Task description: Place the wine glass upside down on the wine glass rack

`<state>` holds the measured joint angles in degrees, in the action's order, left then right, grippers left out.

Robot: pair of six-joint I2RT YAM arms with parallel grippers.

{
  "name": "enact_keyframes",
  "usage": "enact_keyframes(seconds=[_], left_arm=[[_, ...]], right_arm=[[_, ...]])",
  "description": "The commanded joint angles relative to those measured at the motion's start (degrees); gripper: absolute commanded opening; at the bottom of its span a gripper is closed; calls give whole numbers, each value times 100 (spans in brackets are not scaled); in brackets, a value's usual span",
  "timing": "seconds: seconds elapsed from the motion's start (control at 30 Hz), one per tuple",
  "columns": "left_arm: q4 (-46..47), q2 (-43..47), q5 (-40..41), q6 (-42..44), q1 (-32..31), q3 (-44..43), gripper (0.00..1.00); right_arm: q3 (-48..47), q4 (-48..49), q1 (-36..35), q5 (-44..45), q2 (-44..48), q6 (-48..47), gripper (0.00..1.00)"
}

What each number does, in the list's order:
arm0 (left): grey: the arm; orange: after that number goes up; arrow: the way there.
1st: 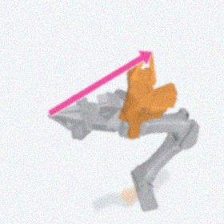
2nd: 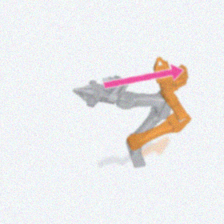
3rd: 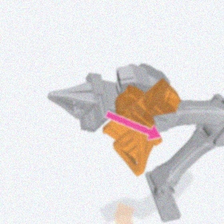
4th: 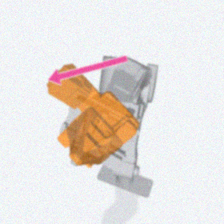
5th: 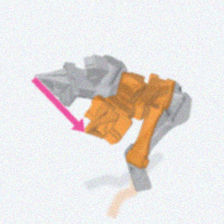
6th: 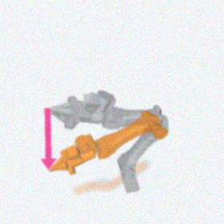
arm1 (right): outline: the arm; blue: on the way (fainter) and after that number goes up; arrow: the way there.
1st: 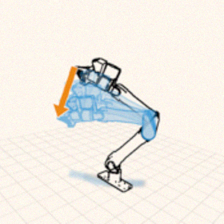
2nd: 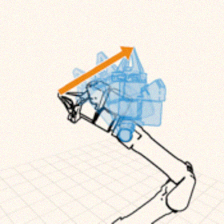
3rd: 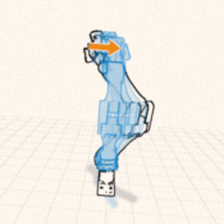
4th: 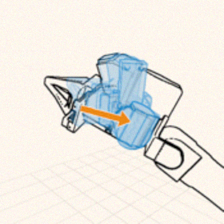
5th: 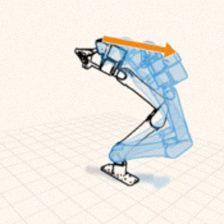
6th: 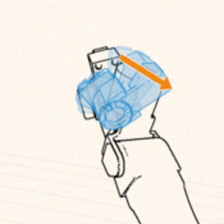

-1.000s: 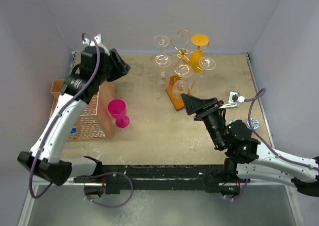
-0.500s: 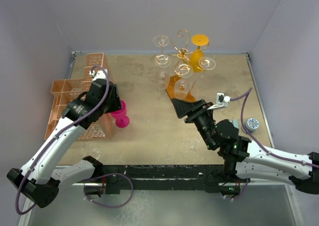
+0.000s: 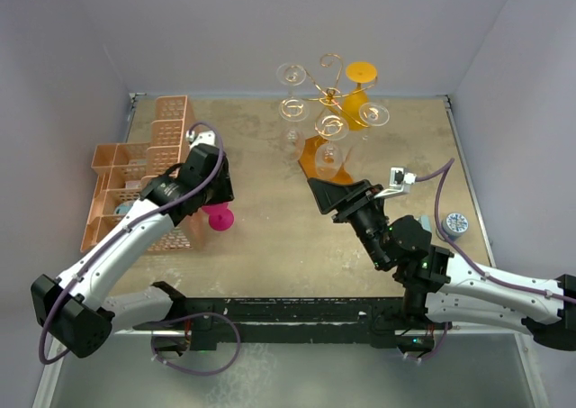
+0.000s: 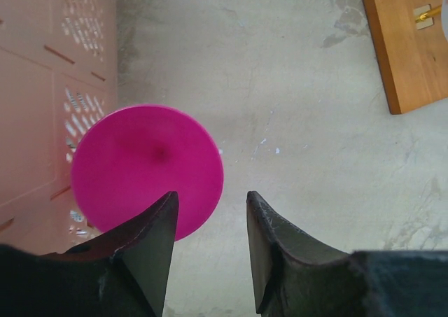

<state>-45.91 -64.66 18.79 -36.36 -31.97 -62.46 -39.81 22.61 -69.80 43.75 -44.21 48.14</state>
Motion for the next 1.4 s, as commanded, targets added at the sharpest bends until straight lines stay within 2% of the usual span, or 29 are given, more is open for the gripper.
enact_keyframes(seconds=[0.0,0.17,0.23,0.3,0.43,0.73,0.87,1.2,1.37], left_arm=[[531,-122,-331,15,-20,106,41],[387,-314,-94,-134,-20,211,36],[384,-370,-78,-180,-19,238,31],[381,-414,-97,-196,-19,259,22],[373,-474,-75,-205,-20,245,15],[285,-737,-134,-129,-20,186,13],[257,-718,-275,-113,-20,102,1],[1013,608,-1121,-592,-20,33,0],[1552,1427,-1190,-835,-20,50,0]], right_arm=[[-37,227,-1,-42,67,125,64],[-18,250,-7,-48,120,139,64],[-12,280,-3,-78,118,151,64],[5,315,-7,-116,99,188,64],[23,427,0,-227,81,244,64],[22,718,0,-441,6,269,63],[0,782,0,-505,-46,321,63],[60,1096,-4,-796,-92,600,63],[169,1469,-8,-939,-62,881,63]])
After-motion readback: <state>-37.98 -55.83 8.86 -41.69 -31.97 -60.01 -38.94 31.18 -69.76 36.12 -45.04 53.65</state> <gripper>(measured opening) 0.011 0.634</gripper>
